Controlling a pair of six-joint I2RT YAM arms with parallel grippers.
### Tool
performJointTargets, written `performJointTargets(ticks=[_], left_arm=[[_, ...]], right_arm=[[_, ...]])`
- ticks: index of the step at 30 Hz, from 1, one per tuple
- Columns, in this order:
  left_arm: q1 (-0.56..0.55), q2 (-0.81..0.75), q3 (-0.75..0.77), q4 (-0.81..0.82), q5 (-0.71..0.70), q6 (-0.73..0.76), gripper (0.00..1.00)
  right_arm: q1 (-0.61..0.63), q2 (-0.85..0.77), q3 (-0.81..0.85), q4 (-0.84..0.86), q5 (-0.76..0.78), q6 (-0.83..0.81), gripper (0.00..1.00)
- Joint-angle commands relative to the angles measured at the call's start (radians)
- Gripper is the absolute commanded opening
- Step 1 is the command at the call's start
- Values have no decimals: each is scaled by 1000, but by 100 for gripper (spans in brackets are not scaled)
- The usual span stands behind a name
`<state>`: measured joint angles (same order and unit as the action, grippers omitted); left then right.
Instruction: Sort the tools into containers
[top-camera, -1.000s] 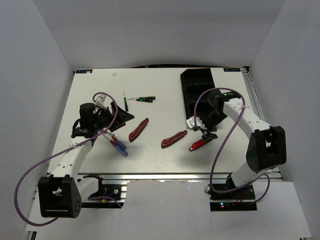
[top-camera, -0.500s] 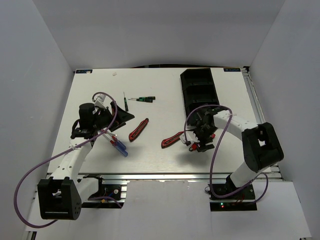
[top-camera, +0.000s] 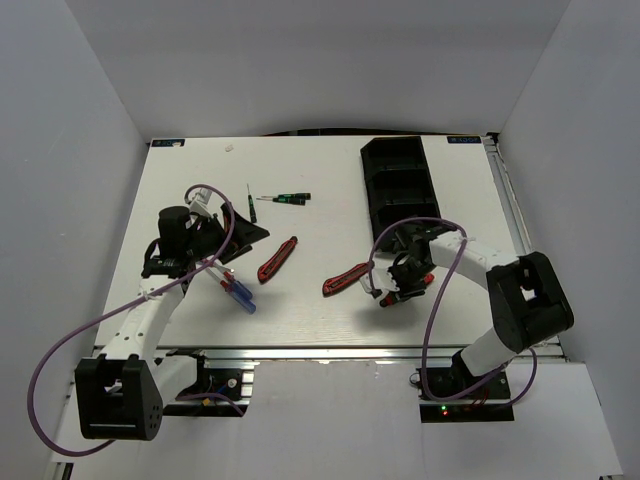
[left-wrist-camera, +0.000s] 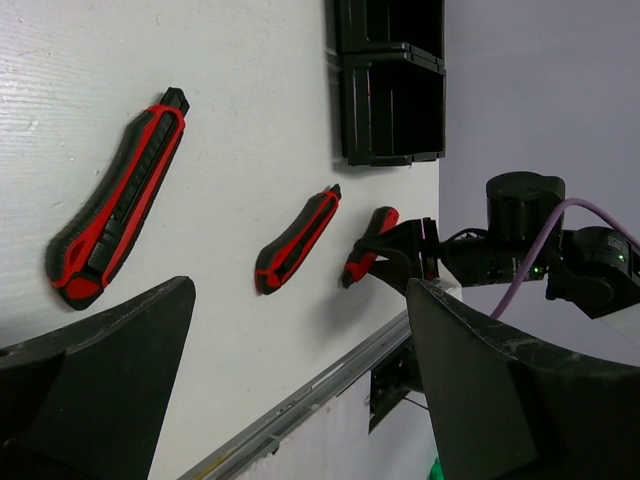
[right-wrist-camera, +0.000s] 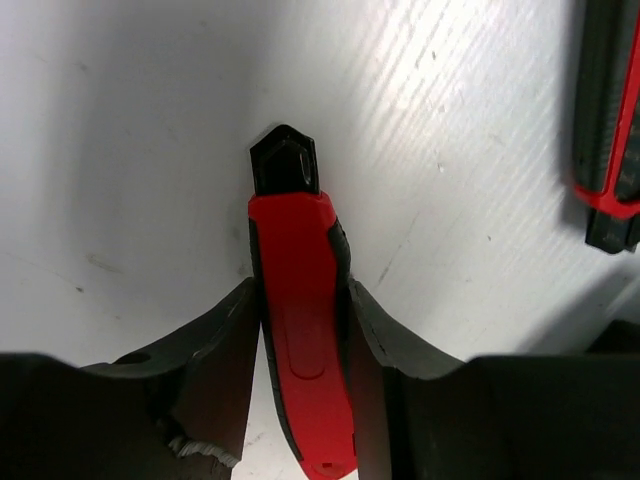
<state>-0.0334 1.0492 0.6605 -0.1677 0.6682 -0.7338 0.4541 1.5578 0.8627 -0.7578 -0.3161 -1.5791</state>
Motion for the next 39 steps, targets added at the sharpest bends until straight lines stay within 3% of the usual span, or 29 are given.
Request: performJointTargets(ticks=[1,7,12,16,19,27,30,31,34,39], left_arm=[[-5,-22,-6,-7,-2,2,98],[-17,2,19,-7,5,14,98],[-59,23,42,-7,4,34,98],[-106,54,73,-7,-4,53,98],[-148,80,96,-7,-13,68,98],[-250,143,155,-12,-42,123,98],[-292,166,180,-19,-68,140,98],[-305,170,186,-24,-88,145,98],[-362,202,215,-33,-120,174,98],[-470,285,289,-76,-196,232,93]], right_arm=[[12,-54,-4,-64,-113,-44,16],[23,-108,195,-276,-326,-38,8],[28,-114,402,-244,-413,239,6],[20,-87,522,-108,-315,451,6],[-26,-39,564,-29,-223,513,7],[-192,97,503,118,-112,476,14],[-216,125,490,144,-106,469,25],[-219,133,483,155,-103,470,39],[-230,156,473,181,-92,498,63],[-259,177,513,170,-150,565,78]])
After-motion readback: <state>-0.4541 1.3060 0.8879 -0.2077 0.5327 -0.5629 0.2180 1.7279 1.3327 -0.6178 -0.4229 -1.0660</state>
